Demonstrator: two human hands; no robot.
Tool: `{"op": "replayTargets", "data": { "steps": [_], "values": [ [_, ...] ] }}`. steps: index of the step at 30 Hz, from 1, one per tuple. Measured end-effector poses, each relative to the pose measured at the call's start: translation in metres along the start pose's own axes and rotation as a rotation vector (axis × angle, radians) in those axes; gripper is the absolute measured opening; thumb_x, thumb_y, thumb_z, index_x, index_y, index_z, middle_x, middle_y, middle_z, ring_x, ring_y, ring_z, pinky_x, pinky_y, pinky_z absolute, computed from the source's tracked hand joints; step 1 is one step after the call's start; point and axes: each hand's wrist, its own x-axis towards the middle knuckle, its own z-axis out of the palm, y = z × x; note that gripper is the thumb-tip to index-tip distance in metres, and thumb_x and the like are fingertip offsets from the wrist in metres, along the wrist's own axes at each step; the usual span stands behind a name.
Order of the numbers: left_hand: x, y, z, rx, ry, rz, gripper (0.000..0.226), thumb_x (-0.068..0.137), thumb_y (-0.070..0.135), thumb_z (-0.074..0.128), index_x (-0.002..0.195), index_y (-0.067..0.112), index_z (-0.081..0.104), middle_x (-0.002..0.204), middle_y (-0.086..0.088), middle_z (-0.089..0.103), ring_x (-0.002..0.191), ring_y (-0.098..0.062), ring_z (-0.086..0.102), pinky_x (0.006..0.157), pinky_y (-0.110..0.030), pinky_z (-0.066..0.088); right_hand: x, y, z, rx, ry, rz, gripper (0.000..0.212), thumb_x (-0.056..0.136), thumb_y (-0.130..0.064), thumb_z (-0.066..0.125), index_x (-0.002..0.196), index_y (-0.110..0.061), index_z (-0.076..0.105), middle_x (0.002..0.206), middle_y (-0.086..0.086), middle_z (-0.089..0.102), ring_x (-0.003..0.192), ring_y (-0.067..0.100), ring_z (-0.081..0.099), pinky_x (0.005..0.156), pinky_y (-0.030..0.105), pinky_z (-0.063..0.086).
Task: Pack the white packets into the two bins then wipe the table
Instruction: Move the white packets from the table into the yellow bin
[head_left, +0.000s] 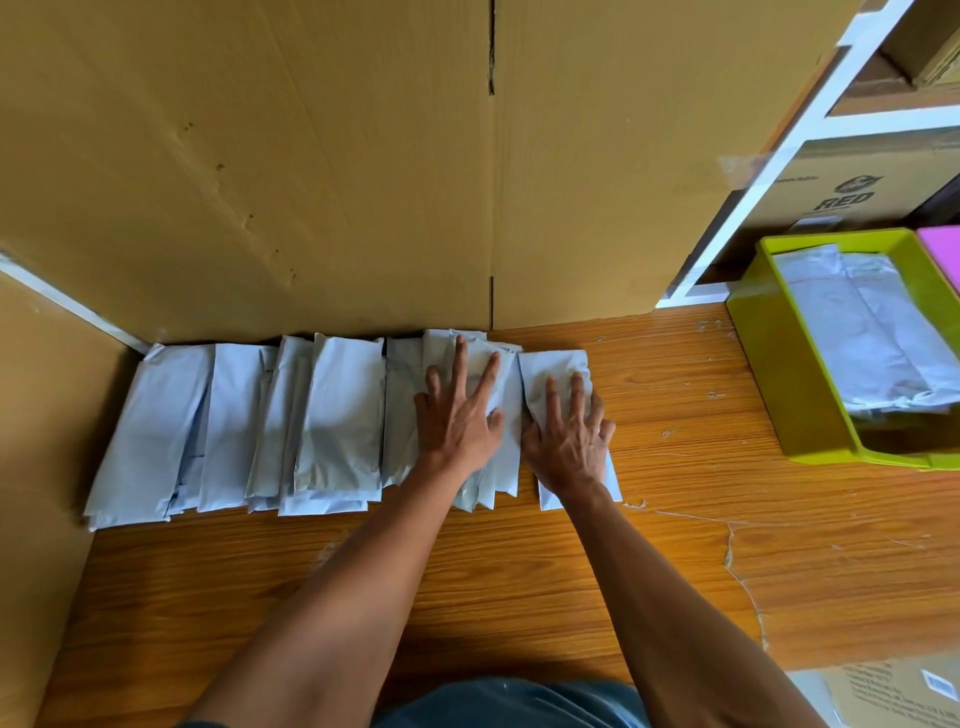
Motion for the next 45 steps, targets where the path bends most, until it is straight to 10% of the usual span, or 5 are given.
{"op": "replayTargets", "data": {
  "steps": [12,22,45],
  "values": [
    [-0.004,0.012,0.005,-0.029,-0.006,0.019,0.082,0.102,0.034,0.051,0.165,0.05,0.0,0.176,0.003,-0.017,0.147,-0.044,0.029,0.109,-0.06,0.042,-0.006,0.016,0.0,-0.01,0.002,-0.055,0.071,0.102,-0.054,0.047,0.164,-0.028,0.026,0.172,0.017,0.017,0.141,0.051,0.036,0.101,0.06,0.041],
    [-0.019,0.035,-0.013,-0.054,0.09,-0.025,0.075,0.102,0.033,0.048,0.166,0.045,0.011,0.177,0.007,-0.011,0.143,-0.04,0.031,0.101,-0.053,0.049,-0.008,0.03,-0.023,-0.021,-0.019,-0.161,0.072,0.101,-0.042,0.044,0.166,-0.024,0.019,0.176,0.013,0.008,0.16,0.045,0.009,0.106,0.057,0.037],
    [-0.08,0.119,-0.031,-0.069,0.187,-0.119,0.078,0.105,0.033,0.048,0.168,0.041,0.003,0.178,0.003,-0.011,0.163,-0.028,-0.008,0.112,-0.057,0.045,-0.031,0.113,-0.086,-0.01,0.112,-0.378,0.071,0.101,-0.038,0.044,0.166,-0.019,0.023,0.174,0.014,0.017,0.161,0.033,0.015,0.105,0.053,0.042]
  ]
}}
